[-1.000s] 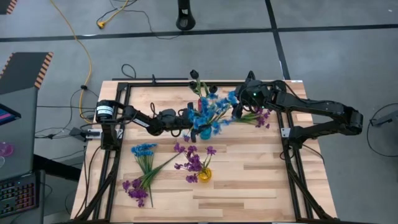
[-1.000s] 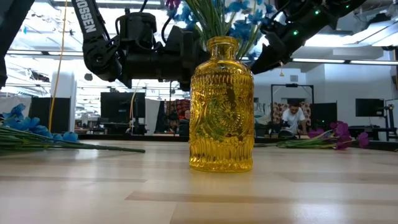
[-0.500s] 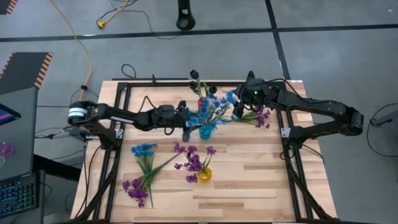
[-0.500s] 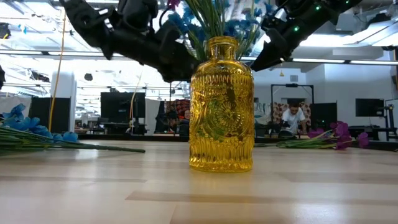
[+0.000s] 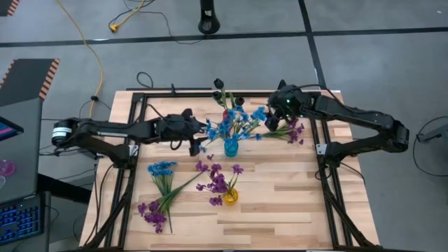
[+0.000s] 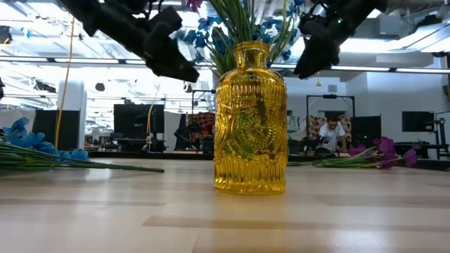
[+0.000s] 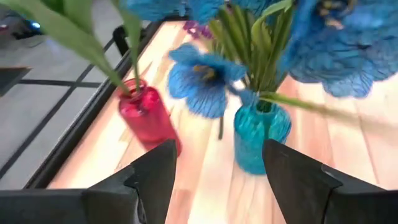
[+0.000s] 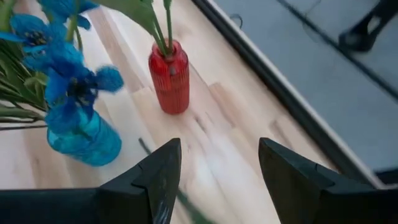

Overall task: Sort flowers into vase by color
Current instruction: Put the top violet flower into the yellow crystal vase

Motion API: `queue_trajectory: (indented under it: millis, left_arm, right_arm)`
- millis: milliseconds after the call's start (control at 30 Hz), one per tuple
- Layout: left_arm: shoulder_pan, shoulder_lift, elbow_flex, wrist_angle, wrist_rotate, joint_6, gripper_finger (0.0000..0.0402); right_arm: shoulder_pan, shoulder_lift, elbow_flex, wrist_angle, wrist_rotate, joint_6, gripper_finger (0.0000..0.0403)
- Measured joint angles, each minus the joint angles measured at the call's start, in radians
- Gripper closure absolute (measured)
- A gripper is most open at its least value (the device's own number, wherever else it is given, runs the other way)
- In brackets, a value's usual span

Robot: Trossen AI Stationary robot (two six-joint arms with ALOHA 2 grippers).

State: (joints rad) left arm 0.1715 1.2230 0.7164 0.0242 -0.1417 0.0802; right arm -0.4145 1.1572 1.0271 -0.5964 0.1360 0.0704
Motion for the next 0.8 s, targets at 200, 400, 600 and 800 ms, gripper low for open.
queue_trajectory:
  millis: [200,400,600,800]
  left_arm:
    - [0.0,-0.088,0.0,-0.129,-0.041,0.017,0.0175]
    - [0.0,-0.14,0.0,-0.194,-0.078,0.016,0.0175]
    - [0.0,-0.145,0.0,-0.202,-0.08,0.013,0.0175]
    - [0.0,-0.145,0.0,-0.202,-0.08,0.016,0.0175]
  right_arm:
    - [0.0,0.0,0.035,-0.124,0.0,0.172,0.016]
    - [0.0,0.003,0.039,-0.166,-0.001,0.463,0.016]
    - [0.0,0.022,0.038,-0.293,-0.009,0.804,0.016]
    - [0.009,0.079,0.038,-0.438,-0.029,1.14,0.016]
